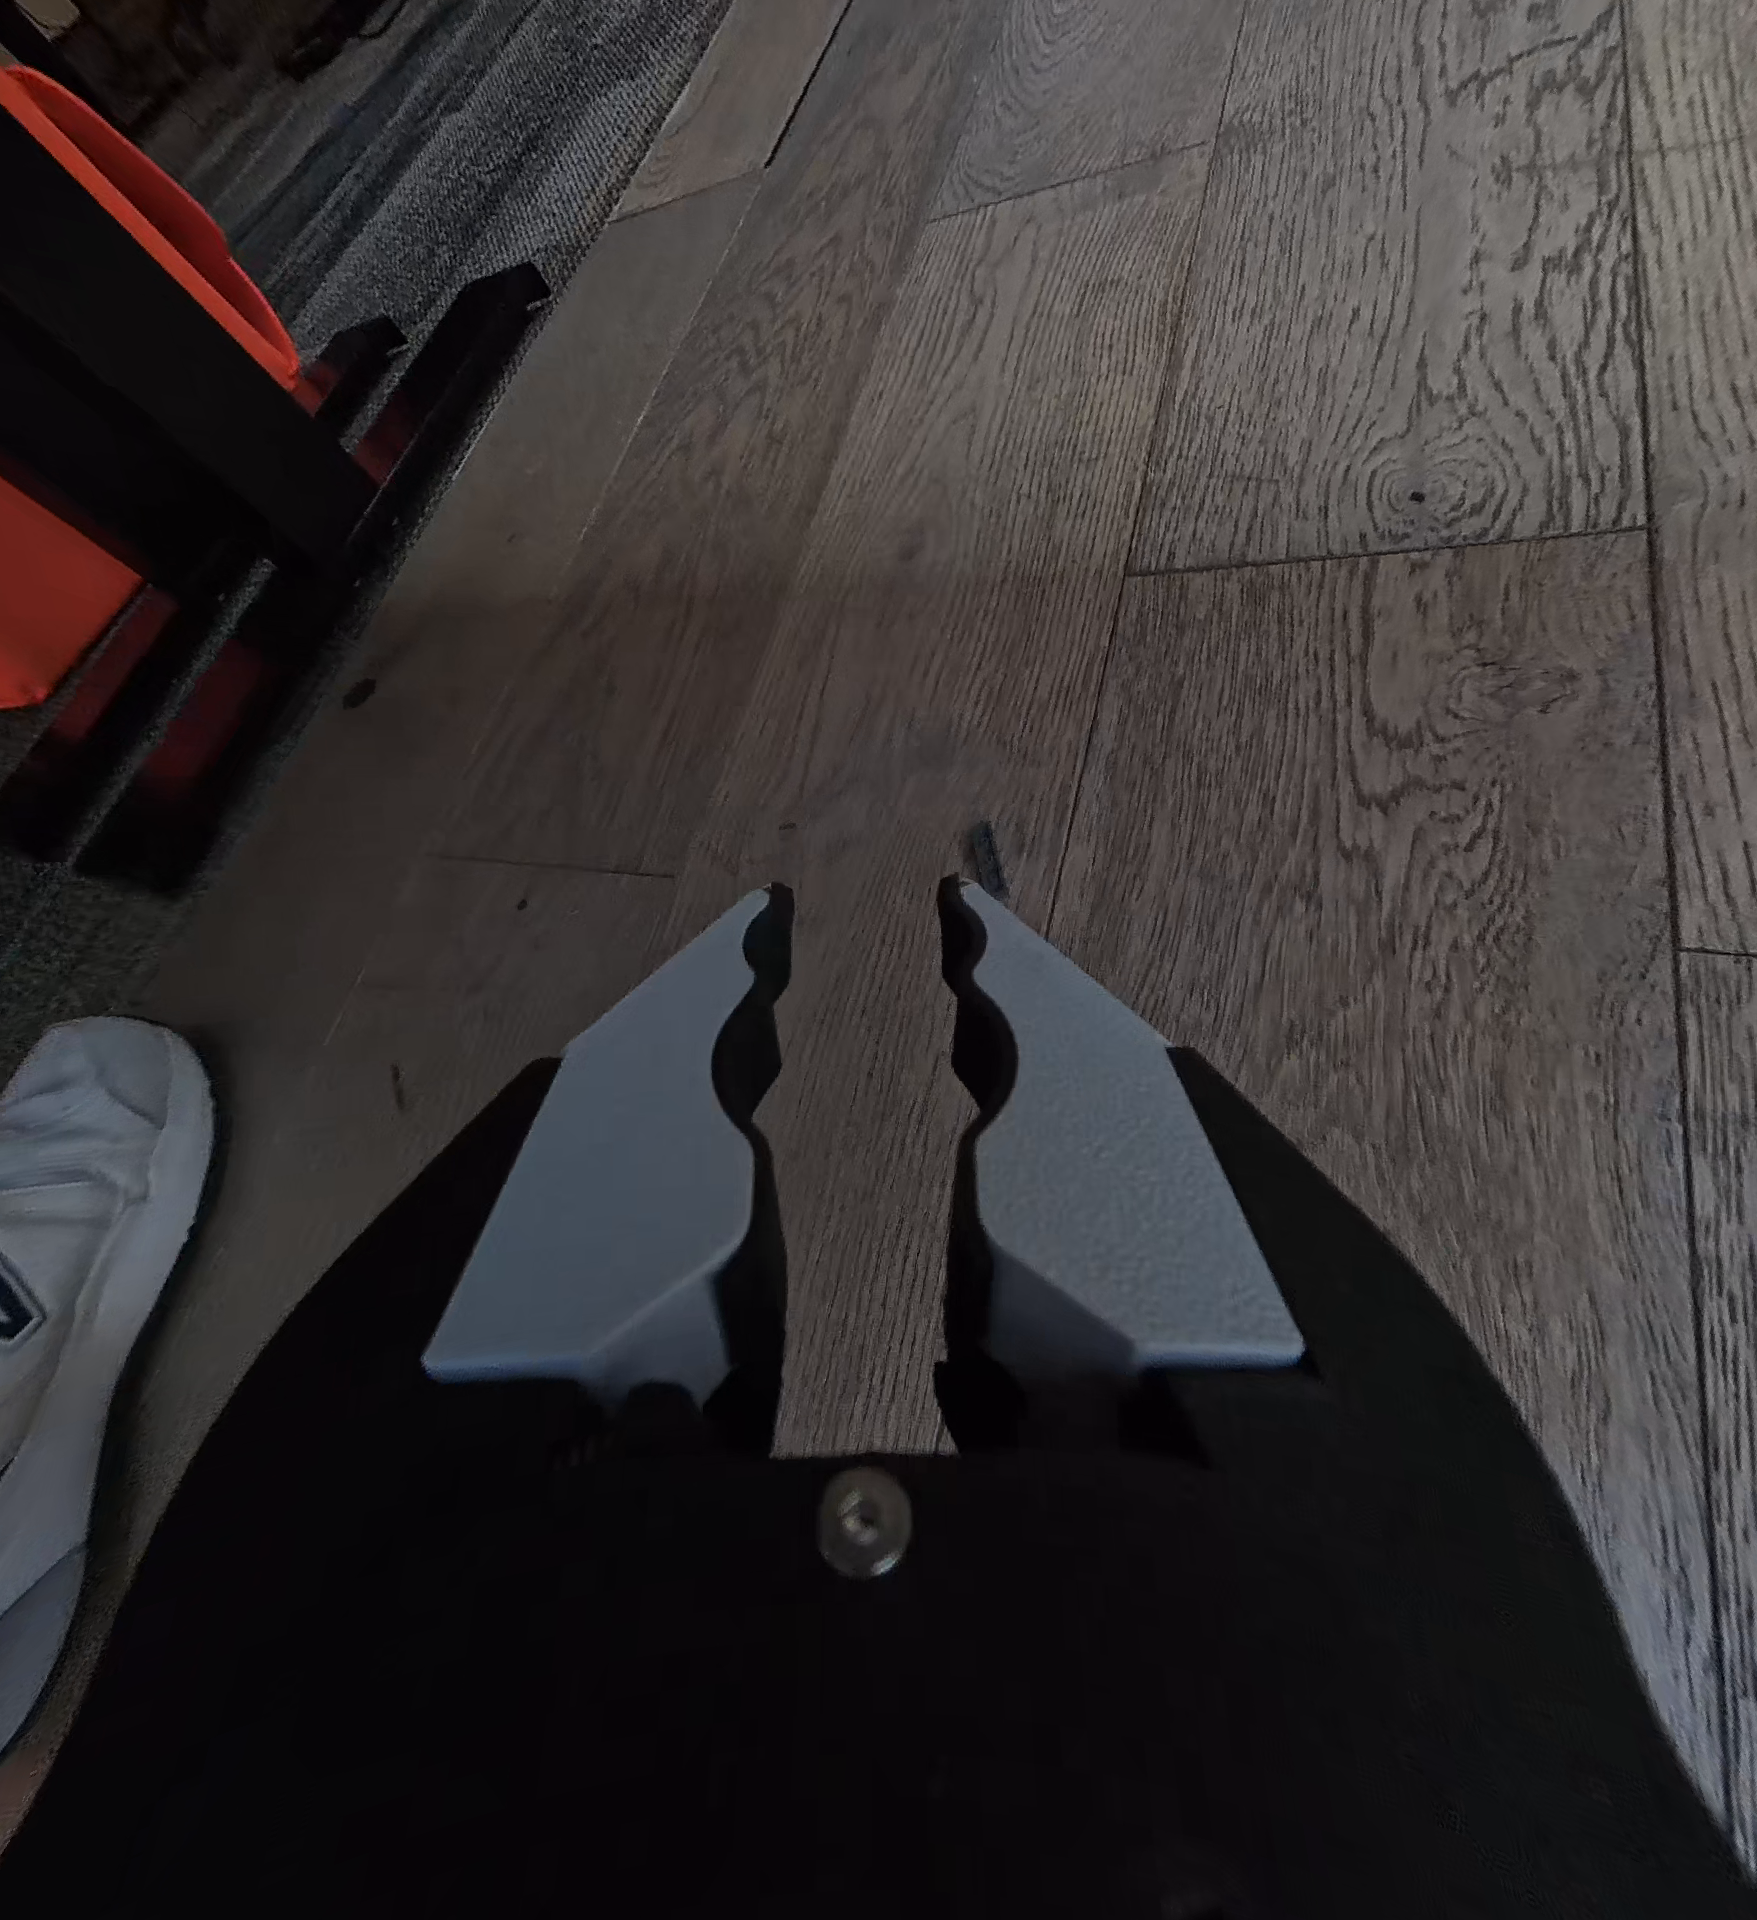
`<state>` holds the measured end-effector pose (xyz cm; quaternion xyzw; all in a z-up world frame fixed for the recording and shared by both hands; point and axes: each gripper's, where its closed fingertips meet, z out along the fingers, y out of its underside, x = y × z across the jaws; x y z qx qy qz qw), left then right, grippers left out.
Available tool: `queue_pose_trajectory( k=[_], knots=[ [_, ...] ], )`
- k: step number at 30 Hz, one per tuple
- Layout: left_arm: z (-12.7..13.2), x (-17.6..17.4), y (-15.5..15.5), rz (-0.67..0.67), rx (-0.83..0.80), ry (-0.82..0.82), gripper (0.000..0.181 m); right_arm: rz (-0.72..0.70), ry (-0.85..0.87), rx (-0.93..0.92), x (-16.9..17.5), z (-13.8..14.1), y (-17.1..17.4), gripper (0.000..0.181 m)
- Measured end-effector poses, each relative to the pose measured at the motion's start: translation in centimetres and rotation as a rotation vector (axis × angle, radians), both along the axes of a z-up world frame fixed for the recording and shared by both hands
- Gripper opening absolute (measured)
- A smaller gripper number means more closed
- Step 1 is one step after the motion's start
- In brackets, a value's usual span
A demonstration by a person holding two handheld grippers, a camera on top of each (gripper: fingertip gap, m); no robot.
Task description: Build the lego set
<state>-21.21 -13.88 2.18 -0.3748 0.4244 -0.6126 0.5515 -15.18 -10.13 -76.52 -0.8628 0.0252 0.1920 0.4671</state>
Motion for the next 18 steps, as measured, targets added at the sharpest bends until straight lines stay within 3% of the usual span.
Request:
queue_pose_trajectory(
  k=[1, 9, 18],
  knots=[
    [-0.2, 0.5, 0.2, -0.012, 0.009, 0.003, 0.009, 0.004, -0.006, -0.003, -0.2, -0.9, 0.5, 0.029],
    [-0.4, 1.1, 1.4, 0.027, 0.057, -0.081, 0.009, -0.011, -0.086, -0.118, -0.1, -7.5, 3.9, 0.026],
    [-1.3, 1.5, 2.3, 0.037, -0.011, -0.053, 0.009, 0.083, -0.223, -0.188, -0.7, -12.0, 7.0, 0.025]
  ],
)
